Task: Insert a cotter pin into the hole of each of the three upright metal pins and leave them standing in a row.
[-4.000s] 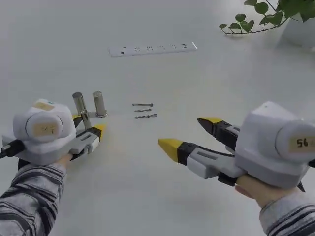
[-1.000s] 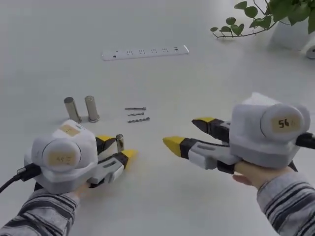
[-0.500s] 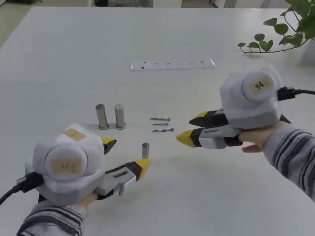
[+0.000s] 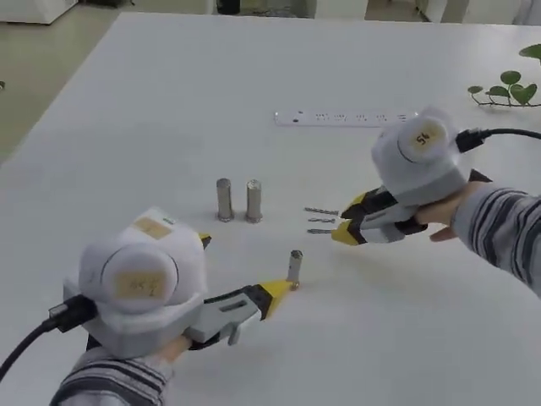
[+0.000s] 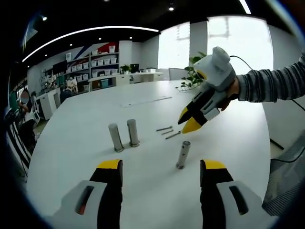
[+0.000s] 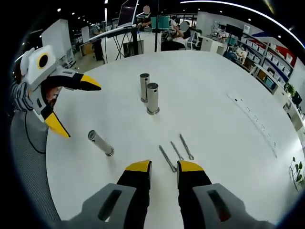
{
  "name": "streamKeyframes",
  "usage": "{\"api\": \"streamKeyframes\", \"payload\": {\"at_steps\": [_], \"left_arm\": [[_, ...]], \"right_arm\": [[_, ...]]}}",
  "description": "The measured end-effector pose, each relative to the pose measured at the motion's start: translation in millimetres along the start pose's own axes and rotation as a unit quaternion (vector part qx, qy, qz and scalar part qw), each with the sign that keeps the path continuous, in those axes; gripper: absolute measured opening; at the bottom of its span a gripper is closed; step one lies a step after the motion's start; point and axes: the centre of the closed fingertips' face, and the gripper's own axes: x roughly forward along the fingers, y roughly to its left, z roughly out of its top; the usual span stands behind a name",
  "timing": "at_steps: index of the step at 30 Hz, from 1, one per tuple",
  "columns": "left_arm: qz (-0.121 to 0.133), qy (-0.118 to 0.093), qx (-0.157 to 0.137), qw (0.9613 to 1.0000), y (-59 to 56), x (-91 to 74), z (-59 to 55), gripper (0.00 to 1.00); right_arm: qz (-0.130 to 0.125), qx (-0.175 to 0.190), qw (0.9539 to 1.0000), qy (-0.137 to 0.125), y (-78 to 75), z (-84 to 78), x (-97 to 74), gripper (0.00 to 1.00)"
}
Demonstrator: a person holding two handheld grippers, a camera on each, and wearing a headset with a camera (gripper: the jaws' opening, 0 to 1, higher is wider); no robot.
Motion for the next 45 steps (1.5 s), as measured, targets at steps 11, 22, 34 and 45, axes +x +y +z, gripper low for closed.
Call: {"api": "streamKeyframes", "payload": {"at_steps": [11, 22, 34, 45], "left_arm": [[0.012, 0.007, -0.012, 0.9998, 8.1, -7.1, -6.8, 0.64], [0.018, 0.017, -0.014, 0.9996, 13.9, -6.5, -15.2, 0.61], [0.018, 0.018, -0.016, 0.9996, 17.7, -7.5, -15.6, 0.56], [0.014, 0.027, -0.010, 0.9995, 16.2, -8.4, -17.9, 0.56]], "right_arm": [[0.020, -0.015, 0.9994, 0.023, -21.5, 5.5, 23.6, 0.10], [0.027, -0.032, 0.9974, 0.059, -21.0, -5.6, 30.9, 0.05], [0.051, -0.063, 0.9936, 0.080, -20.6, -8.7, 33.7, 0.00], [0.047, -0.112, 0.9920, 0.036, -16.2, 4.4, 25.6, 0.00]]}}
